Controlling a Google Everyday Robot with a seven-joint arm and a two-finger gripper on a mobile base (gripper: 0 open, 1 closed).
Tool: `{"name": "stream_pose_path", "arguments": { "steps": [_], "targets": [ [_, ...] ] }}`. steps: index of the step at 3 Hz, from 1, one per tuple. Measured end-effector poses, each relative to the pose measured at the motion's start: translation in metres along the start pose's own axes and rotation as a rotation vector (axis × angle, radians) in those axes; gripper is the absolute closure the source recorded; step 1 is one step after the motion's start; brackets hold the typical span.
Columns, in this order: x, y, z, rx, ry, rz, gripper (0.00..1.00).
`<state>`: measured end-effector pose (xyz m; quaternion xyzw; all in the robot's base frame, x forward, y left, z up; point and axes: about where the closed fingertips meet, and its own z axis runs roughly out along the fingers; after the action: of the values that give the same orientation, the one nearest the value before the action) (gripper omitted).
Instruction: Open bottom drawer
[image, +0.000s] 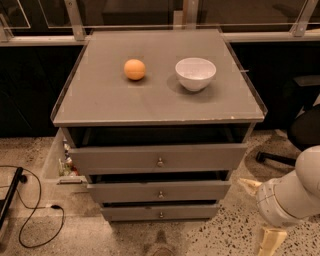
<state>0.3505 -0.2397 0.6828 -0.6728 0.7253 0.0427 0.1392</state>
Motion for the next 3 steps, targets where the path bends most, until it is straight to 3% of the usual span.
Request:
{"name": "stream_pose_path", "arguments": {
  "steps": [1, 2, 3],
  "targets": [
    [0.005, -0.002, 0.039, -0.027, 0.007, 0.008, 0.0],
    [0.01, -0.01, 0.11, -0.068, 0.02, -0.012, 0.0],
    [0.016, -0.022, 0.173, -0.079, -0.006, -0.035, 0.0]
  ]
}}
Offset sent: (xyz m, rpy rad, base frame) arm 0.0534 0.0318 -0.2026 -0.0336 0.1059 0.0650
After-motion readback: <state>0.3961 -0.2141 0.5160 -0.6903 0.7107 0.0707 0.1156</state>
